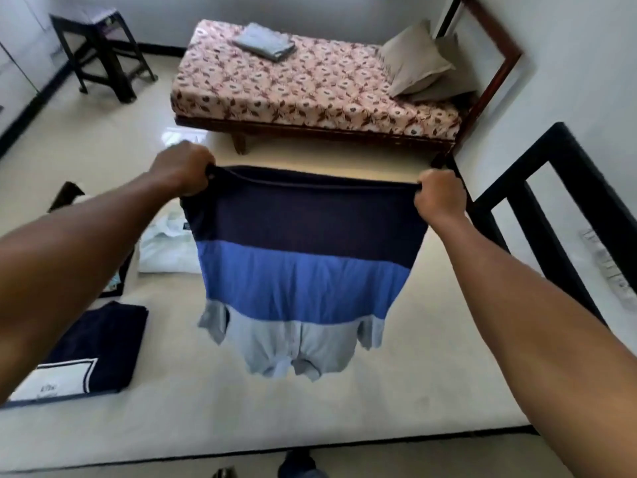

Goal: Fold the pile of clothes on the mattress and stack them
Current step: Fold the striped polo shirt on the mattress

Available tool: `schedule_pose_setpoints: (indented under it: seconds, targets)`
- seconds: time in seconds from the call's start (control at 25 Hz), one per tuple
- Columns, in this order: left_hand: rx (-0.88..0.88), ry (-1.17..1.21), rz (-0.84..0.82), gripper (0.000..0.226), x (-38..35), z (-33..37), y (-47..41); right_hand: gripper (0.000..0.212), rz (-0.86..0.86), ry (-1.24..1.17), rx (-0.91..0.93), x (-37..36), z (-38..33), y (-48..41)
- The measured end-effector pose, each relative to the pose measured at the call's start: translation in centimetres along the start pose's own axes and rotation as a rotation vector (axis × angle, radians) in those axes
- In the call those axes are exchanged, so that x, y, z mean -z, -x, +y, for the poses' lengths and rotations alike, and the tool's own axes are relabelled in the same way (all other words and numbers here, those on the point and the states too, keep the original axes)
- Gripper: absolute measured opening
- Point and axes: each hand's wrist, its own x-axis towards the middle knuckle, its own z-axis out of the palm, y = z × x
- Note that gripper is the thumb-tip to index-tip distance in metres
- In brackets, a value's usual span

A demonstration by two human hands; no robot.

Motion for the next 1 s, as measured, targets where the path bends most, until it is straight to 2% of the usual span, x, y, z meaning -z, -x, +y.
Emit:
schedule_pose_setpoints:
  seconds: [0.16,0.32,0.48,0.64,0.8,1.0]
  targets:
    - [0.065,0.004,0.164,0.022,0.4,1.8,-5.5,0.019,0.076,-0.098,-0.001,-0.9,0.6,-6.4]
    - [0.102,0.060,0.319,0.025,0.2,2.5,-6.6,0.023,0.208,-0.138,-0.010,-0.9,1.2,-7.4]
    - [0.088,0.154,0.465,0.023,-1.7,2.6,-2.9,0.026,0.305,-0.169,-0.015,-1.2,2.6,-4.3]
    - [0.040,0.221,0.539,0.024,-8.1,1.8,5.3,0.022,0.330,-0.184,-0.052,-4.6,3.8,4.7]
    - [-0.034,0.264,0.424,0.018,-18.9,-0.1,14.9,0.022,0.200,-0.149,-0.067,-13.0,5.2,16.6]
    - [-0.102,0.222,0.071,0.019,-36.2,-2.4,26.1,0.031,-0.101,-0.131,-0.099,-28.4,7.0,31.4]
